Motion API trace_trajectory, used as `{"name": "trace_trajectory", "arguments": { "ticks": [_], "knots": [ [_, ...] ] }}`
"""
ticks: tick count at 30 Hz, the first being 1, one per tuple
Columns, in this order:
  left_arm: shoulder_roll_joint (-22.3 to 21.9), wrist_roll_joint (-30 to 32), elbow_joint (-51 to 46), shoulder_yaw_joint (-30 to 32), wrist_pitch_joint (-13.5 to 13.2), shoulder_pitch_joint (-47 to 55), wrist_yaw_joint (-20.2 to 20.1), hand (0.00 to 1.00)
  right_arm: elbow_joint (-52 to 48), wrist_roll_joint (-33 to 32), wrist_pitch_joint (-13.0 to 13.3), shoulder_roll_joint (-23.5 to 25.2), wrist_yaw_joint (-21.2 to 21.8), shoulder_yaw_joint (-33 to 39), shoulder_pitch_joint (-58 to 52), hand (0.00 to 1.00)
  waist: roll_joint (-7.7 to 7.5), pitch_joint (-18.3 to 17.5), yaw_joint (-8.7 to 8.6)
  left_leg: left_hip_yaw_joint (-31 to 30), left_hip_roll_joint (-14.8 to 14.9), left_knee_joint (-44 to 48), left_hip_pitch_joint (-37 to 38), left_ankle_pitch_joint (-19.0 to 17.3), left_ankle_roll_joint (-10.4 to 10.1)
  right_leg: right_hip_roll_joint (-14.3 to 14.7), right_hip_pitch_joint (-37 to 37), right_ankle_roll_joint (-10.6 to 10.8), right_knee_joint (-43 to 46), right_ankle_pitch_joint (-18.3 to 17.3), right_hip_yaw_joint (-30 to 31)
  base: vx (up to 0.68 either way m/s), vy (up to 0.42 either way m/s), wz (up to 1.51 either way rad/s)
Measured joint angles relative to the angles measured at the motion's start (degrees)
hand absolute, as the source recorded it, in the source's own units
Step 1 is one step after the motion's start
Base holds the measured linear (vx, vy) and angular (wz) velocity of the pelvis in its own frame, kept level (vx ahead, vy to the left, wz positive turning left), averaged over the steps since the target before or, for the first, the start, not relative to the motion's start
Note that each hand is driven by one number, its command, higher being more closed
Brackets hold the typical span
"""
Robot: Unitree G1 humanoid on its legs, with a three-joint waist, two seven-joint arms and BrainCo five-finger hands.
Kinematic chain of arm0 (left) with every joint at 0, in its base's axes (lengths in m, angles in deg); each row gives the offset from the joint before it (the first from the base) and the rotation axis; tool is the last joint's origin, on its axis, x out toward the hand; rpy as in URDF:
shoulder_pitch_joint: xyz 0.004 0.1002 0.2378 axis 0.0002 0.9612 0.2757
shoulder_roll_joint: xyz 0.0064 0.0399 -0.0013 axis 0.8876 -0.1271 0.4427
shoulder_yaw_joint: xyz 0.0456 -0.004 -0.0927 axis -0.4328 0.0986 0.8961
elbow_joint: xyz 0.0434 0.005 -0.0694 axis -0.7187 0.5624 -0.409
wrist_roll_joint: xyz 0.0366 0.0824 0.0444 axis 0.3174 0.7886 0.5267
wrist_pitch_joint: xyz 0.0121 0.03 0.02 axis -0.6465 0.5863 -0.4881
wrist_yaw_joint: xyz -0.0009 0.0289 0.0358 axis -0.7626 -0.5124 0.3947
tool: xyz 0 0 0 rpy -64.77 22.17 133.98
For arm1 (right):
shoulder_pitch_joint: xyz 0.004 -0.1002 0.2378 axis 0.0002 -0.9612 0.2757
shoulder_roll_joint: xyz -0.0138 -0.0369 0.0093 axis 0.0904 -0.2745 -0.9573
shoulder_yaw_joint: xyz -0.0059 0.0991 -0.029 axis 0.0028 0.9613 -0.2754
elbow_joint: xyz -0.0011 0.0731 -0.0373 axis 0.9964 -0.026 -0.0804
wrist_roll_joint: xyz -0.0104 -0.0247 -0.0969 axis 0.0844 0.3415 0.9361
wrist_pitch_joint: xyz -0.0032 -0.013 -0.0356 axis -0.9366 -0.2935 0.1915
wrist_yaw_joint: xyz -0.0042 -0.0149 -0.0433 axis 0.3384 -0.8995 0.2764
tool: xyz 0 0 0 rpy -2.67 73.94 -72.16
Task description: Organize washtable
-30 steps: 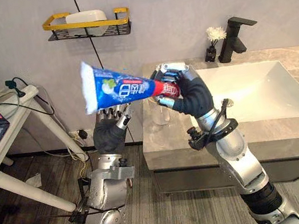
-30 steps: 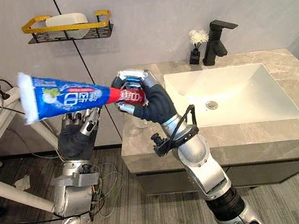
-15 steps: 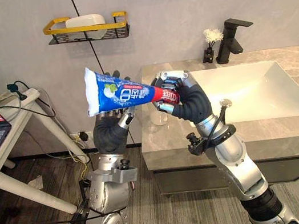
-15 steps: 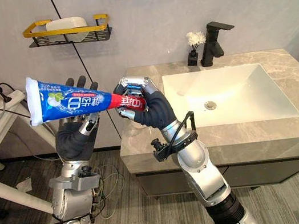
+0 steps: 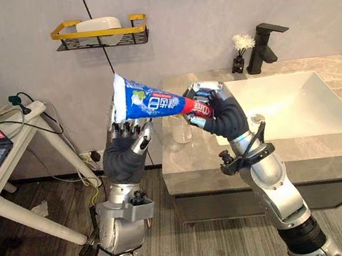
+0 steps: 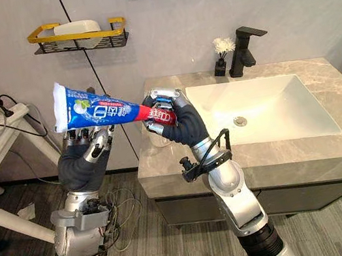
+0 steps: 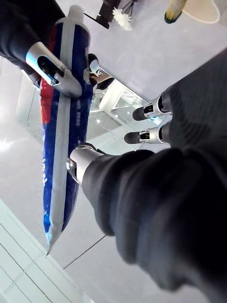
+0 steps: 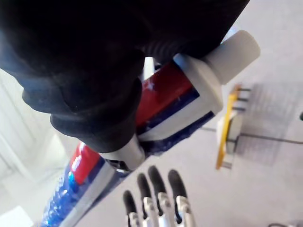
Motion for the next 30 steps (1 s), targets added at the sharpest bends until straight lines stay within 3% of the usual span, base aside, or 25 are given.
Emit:
{"name": "trace_trajectory", "arguments": {
  "ticks": [9,14,30],
  "knots": [
    [0.57,-2.43,-0.04,-0.44,0.84,1.34,-2.58,0.00,0.95,-2.13,-0.07,0.04,0.78,-0.10,0.06,1.00,-0.62,-0.43,0.11,1.05,0.10,-0.77,0.69,0.00,0.00,0.12,-0.16,0.04,-0.11,0.03,1.08,-0.01,0.004,-0.06],
    [1.83,-2.45,-0.29,-2.35,0.99,1.24,-3.37,0.00,4.49,-2.09,-1.36,0.02,1.76,-0.58,0.79,1.00,-0.64,-0.44,-0.12,1.40,0.10,-0.88,0.68,-0.01,0.00,0.13,-0.35,0.07,-0.16,0.05,1.38,0.00,0.003,-0.03],
    [3.00,-2.95,-0.21,-2.62,0.36,1.15,-0.89,0.00,10.83,0.22,-0.17,-0.22,1.83,-3.25,5.29,1.00,-0.64,-0.44,-0.09,1.55,0.11,-0.86,0.51,-0.01,0.00,0.13,-0.55,0.15,-0.19,0.12,1.58,0.00,0.000,0.00]
  ]
}}
